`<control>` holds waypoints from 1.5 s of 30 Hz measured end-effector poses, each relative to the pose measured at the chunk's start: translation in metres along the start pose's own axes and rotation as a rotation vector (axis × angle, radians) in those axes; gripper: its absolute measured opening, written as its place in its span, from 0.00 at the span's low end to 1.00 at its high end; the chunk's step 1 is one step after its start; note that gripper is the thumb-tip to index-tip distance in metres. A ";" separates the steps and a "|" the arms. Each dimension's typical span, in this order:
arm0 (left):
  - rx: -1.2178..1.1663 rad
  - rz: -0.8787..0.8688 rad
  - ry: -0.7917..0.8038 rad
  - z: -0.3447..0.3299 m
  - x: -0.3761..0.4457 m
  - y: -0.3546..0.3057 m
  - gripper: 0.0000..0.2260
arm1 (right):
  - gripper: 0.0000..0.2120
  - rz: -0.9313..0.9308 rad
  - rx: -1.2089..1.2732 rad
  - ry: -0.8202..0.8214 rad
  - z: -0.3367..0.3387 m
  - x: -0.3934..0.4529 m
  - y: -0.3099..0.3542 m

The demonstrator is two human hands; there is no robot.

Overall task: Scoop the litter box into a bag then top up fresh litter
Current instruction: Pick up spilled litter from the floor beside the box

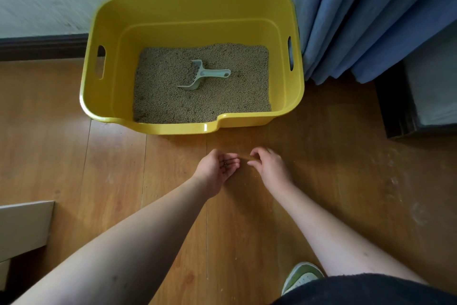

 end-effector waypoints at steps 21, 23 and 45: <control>0.000 -0.039 -0.065 -0.001 -0.003 -0.004 0.14 | 0.08 0.225 0.162 0.048 -0.009 -0.021 0.056; -0.011 -0.036 -0.053 -0.003 -0.002 -0.006 0.14 | 0.10 0.230 0.175 -0.030 -0.001 -0.018 0.054; -0.053 0.035 -0.016 0.004 -0.002 0.006 0.16 | 0.04 0.161 0.121 -0.121 0.010 -0.001 0.037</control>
Point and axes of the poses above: each hand's wrist, its own x-axis towards the middle knuckle, its own z-axis out of the back of the hand, y = z × x, the point moved 9 cm from there along x, towards the middle knuckle, and after that the axes turned 6 degrees about x, right-handed, at the moved point
